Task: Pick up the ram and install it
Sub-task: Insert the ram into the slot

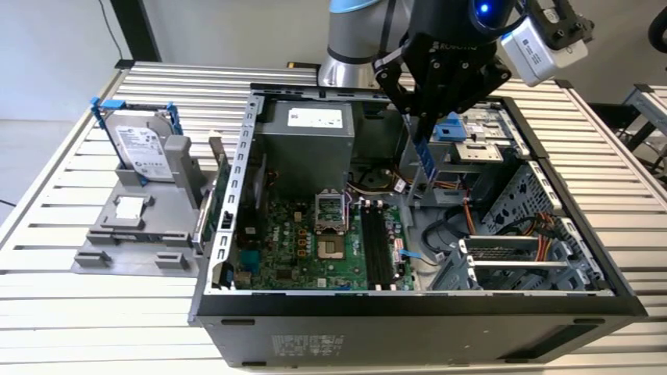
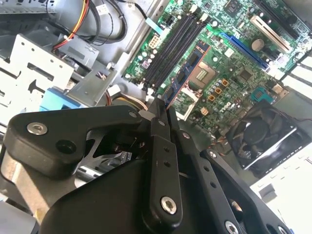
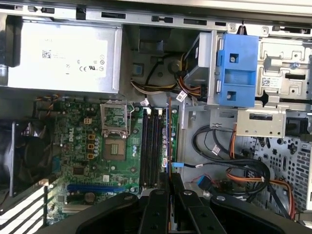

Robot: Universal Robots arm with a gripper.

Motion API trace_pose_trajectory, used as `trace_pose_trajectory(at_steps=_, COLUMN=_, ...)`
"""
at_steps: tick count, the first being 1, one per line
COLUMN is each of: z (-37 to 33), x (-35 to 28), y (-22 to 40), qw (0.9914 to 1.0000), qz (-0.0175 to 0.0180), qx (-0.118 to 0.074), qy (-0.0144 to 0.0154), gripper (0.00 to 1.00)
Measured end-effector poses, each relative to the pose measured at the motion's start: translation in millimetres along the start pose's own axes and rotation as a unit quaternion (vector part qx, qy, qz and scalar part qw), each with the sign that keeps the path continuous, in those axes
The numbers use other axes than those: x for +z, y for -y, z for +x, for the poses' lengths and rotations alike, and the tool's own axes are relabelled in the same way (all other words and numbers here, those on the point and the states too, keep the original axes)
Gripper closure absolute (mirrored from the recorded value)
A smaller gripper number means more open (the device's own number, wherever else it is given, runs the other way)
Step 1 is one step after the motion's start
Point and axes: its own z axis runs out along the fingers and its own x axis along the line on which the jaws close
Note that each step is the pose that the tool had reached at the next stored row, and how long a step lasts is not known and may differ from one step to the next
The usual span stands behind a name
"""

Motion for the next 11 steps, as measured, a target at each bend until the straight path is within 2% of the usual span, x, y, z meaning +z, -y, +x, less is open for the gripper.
trace_pose_trajectory(at_steps=11, z=0.0, x=1.1, y=0.0, qw=1.00000, qz=-0.0001, qx=0.000, qy=0.0000, gripper=1.00)
